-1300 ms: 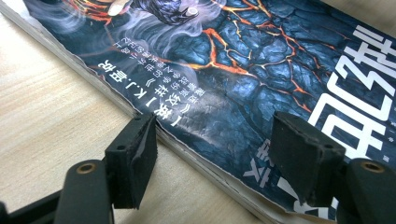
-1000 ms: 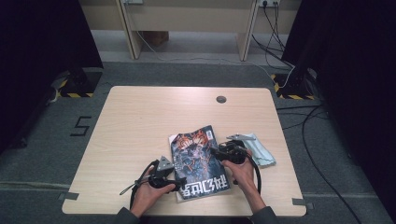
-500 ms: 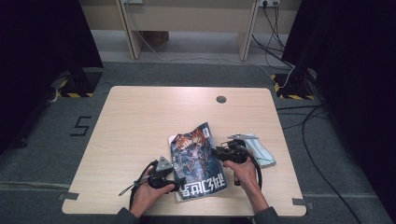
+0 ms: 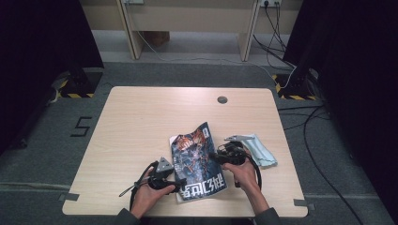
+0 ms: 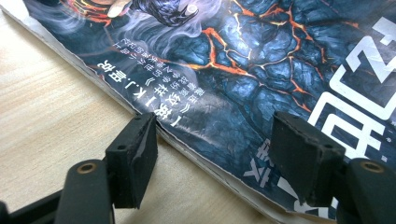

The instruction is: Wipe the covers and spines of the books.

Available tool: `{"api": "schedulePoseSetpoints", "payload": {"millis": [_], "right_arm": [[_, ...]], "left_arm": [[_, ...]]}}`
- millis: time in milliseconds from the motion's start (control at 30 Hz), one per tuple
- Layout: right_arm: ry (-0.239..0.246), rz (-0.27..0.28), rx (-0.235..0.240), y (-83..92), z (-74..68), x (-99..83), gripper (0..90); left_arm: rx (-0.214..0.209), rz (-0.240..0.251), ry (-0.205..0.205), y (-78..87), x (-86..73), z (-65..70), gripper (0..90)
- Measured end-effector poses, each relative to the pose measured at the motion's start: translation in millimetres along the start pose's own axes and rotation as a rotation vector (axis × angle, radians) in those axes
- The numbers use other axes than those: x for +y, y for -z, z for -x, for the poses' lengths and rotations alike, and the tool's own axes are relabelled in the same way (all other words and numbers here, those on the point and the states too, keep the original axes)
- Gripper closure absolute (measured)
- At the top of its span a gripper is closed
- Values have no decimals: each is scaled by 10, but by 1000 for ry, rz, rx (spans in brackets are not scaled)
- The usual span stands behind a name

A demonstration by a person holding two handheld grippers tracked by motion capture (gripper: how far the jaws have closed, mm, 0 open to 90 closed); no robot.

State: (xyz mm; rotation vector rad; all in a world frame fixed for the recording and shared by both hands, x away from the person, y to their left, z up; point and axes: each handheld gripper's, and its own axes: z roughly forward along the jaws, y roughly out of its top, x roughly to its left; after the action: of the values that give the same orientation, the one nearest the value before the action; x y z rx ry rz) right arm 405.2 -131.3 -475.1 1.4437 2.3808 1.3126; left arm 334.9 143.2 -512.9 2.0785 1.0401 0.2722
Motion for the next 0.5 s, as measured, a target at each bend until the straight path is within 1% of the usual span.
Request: {"api": "schedulePoseSetpoints", "payload": {"millis": [100,167,200,267,300,333,400,467,500], "right_arm": [[25,-2,-12,3,-27,4,716],[60,-5,-21,6,-47,19,724],[85,-6,-30,5,-64,27,728],[152,-21,-51,9,-99,43,732],[172,-20,-53,12,-112,49,735],[176,-20,-50,16,-117,52,737],[188,-18,-47,27,-128,60,747],[203,-17,-32,31,-137,56,758],[215,-21,-27,32,-139,57,763]], "left_arm": [[0,-2,-4,4,-1,-2,314],[4,0,-4,5,-4,4,314],[5,1,-4,5,-4,7,314],[-5,-5,-4,12,3,-9,313],[-6,-7,-6,18,5,-15,313],[-3,-6,-16,37,16,-30,316],[12,23,-12,78,48,-73,335],[27,75,10,124,80,-145,326],[40,89,18,150,87,-187,325]]}}
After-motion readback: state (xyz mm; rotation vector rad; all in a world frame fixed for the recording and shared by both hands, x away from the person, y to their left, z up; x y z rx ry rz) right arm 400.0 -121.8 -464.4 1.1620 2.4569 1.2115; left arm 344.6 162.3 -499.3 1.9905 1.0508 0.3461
